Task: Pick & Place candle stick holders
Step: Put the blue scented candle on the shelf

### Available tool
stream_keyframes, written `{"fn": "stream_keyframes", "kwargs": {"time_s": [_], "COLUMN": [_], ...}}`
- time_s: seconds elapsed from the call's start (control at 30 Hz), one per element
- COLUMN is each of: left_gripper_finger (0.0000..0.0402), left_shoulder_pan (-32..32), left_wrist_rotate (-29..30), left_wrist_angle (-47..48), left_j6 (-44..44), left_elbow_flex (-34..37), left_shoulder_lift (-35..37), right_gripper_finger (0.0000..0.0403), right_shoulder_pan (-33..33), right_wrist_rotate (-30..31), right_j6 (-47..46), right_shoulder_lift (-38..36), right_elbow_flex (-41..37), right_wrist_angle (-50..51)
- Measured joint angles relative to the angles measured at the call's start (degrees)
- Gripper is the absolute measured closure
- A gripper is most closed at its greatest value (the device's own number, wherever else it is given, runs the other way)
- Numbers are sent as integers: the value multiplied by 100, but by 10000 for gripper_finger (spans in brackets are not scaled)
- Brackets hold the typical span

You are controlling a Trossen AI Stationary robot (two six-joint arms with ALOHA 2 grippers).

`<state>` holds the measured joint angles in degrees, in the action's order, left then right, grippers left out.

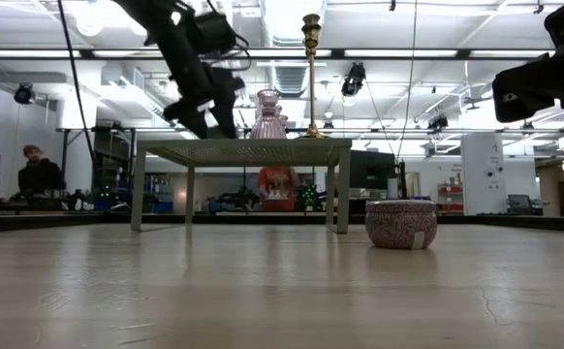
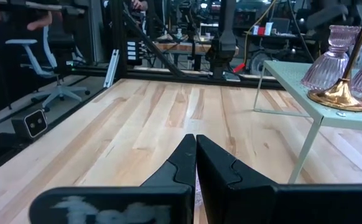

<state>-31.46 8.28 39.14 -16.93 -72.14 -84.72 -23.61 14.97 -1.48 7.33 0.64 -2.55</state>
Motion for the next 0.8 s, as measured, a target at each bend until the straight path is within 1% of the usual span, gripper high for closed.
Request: {"fn": "stream_keyframes", "kwargs": {"time_s": [0.13,0.33,0.53,0.8], "left_gripper_finger": [92,70,49,28], "left_shoulder_pan": [-7,-5,0,11], "left_wrist_rotate": [27,75,380,378], "left_wrist_angle": [9,-72,-46,-51], "left_j6": [6,30,-7,-44], "left_elbow_flex": [7,4,4,7], "left_shoulder_lift": [-229,-336,-326,-173], "right_gripper_finger": [394,394,394,394], "right_shoulder_pan": [1,2,0,2], "right_wrist_rotate": [-1,-1,-4,-16], "right_j6": [12,14,-4,-28], "right_shoulder_lift": [0,0,0,72], "right_elbow_flex": [0,0,0,0], "right_wrist_angle": [0,0,0,0]}}
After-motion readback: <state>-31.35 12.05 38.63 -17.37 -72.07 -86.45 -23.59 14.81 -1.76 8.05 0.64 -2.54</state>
